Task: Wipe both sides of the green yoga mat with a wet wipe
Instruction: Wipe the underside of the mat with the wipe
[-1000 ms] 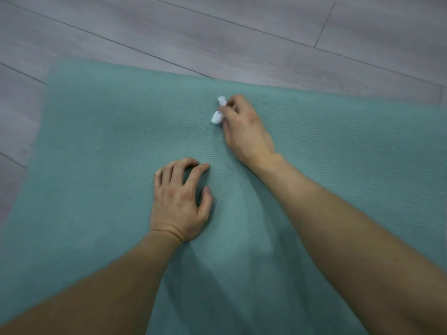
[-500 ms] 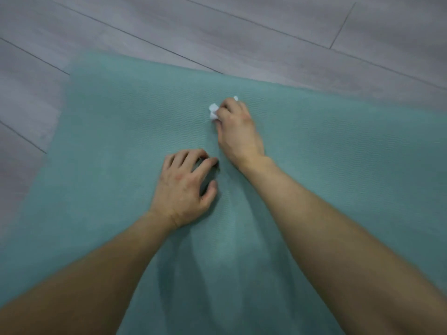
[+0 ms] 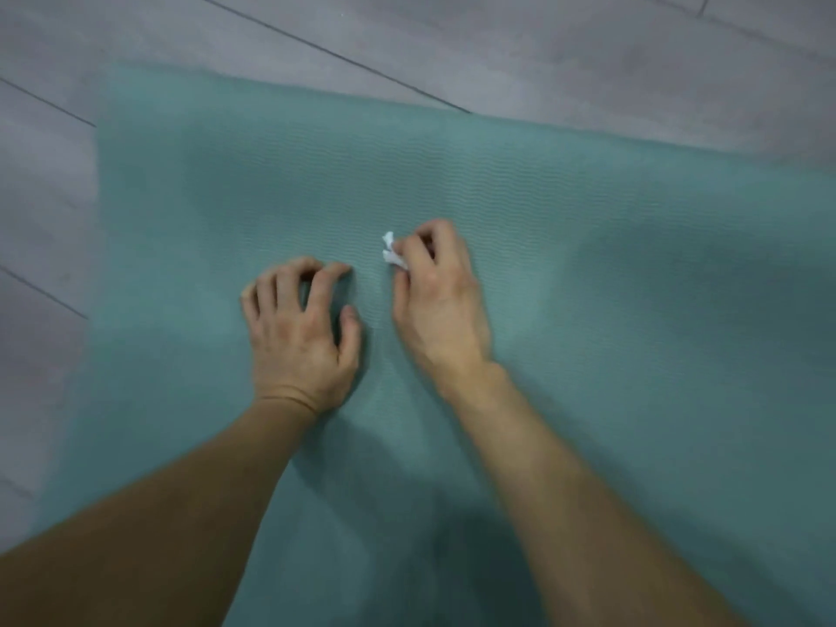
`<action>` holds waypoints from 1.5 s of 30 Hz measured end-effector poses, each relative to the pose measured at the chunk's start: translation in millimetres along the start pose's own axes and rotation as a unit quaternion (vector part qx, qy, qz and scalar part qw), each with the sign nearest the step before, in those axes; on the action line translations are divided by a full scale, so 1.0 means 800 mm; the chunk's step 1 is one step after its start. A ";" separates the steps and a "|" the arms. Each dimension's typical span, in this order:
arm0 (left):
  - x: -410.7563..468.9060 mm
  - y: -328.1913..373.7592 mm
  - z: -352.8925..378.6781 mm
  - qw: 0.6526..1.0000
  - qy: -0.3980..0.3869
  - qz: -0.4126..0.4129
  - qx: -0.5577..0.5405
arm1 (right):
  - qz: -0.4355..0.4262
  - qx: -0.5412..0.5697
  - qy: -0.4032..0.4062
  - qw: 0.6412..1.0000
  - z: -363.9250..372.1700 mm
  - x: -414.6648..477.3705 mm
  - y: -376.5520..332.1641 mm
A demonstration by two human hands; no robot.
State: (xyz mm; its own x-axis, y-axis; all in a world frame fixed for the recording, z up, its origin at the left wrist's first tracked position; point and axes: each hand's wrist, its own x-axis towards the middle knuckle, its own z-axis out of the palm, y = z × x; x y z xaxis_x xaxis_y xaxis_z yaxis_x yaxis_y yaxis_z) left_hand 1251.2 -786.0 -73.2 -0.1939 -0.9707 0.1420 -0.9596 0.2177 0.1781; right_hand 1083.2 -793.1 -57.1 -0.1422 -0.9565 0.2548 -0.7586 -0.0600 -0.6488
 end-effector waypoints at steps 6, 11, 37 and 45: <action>0.001 0.001 -0.001 1.000 -0.021 -0.005 -0.008 | 0.153 -0.067 0.092 0.982 -0.105 -0.010 0.088; 0.000 0.000 -0.003 0.999 -0.031 -0.006 -0.003 | 0.121 -0.015 0.036 0.992 -0.038 -0.025 0.012; 0.002 -0.002 0.004 1.000 0.001 0.001 -0.025 | 0.071 -0.079 0.119 0.987 -0.052 -0.014 0.067; 0.003 -0.006 0.014 0.997 0.060 -0.019 -0.043 | -0.042 -0.013 0.028 0.999 -0.002 -0.025 0.024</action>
State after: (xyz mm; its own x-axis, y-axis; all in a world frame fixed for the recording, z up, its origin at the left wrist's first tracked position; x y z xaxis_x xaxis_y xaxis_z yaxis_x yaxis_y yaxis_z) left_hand 1252.8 -790.5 -84.7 -0.1272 -0.9601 0.2490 -0.9440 0.1942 0.2667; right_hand 1070.7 -774.5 -73.9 -0.1130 -0.9310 0.3472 -0.7853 -0.1304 -0.6052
